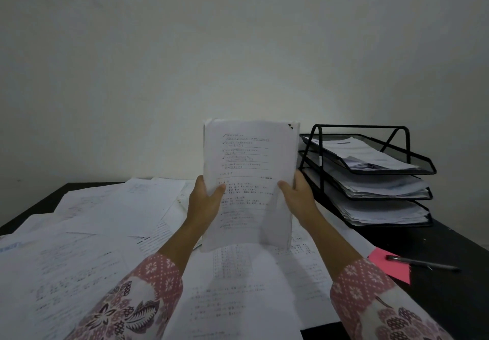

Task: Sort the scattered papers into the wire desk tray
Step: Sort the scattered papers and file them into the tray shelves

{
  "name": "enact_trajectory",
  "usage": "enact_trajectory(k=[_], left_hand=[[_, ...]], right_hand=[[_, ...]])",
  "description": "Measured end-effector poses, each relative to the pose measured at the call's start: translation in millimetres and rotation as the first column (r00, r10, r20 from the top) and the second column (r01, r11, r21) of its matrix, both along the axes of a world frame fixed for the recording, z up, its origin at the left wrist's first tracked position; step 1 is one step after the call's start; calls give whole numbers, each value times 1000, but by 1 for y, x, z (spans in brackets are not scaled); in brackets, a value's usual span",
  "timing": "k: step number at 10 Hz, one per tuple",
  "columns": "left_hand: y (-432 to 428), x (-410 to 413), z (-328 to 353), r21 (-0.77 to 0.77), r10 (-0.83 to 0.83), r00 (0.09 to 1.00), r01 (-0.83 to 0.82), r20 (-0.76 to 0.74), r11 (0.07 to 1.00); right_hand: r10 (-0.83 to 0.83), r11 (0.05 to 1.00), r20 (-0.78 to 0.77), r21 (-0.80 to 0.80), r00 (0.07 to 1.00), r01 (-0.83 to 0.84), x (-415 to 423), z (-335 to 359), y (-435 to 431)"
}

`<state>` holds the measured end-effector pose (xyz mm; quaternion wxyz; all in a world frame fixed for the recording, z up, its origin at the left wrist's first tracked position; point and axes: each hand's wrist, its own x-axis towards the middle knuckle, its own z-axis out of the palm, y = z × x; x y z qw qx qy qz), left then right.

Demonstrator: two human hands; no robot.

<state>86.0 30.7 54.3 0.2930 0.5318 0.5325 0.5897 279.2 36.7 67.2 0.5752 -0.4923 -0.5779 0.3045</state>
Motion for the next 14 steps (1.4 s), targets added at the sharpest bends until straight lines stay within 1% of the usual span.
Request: enact_trajectory(k=[1,2,3,4,5,6,7,8,9,10,11,12,13,14], left_hand=[[-2,4,1,2,11,1000,-11,-28,1000],[-5,11,11,50,11,998,-7,-68,999],[0,16,24,29,-43,995,46,-93,999],[6,26,32,-92,-128,970,111,-208,990],[9,39,32,-238,-240,923,171,-300,956],[11,53,24,-353,-353,890,244,-288,903],[11,71,14,-434,-456,847,314,-275,845],[10,92,6,-441,-508,831,378,-225,814],[6,109,4,-457,-567,805,444,-175,771],[7,123,4,-491,-636,764,515,-108,703],[5,131,5,-532,-717,697,597,-26,600],[1,137,8,-552,-795,603,685,64,475],[2,151,12,-526,-784,620,668,3,526],[8,169,14,-485,-725,689,636,8,600]], right_hand=[[-30,999,33,-12,999,30,2,1,-3],[-69,997,35,39,997,68,11,12,-4],[-114,992,-34,55,993,116,29,28,-5],[-166,986,-103,-1,981,167,53,37,-5],[-159,974,-259,-200,953,108,75,29,-5],[-194,938,-268,-334,944,98,94,10,-9],[-245,906,-226,-401,943,139,118,-11,-13],[-294,875,-181,-446,939,187,141,-19,-18],[-349,861,-94,-425,932,280,166,-16,-20],[-420,831,3,-399,907,386,189,-10,-22],[-463,804,7,-418,887,423,221,-12,-14],[-487,796,-42,-433,872,424,235,-7,-15],[-497,798,-191,-483,847,360,247,-6,-18],[-453,816,-278,-511,847,269,250,-2,-27]])
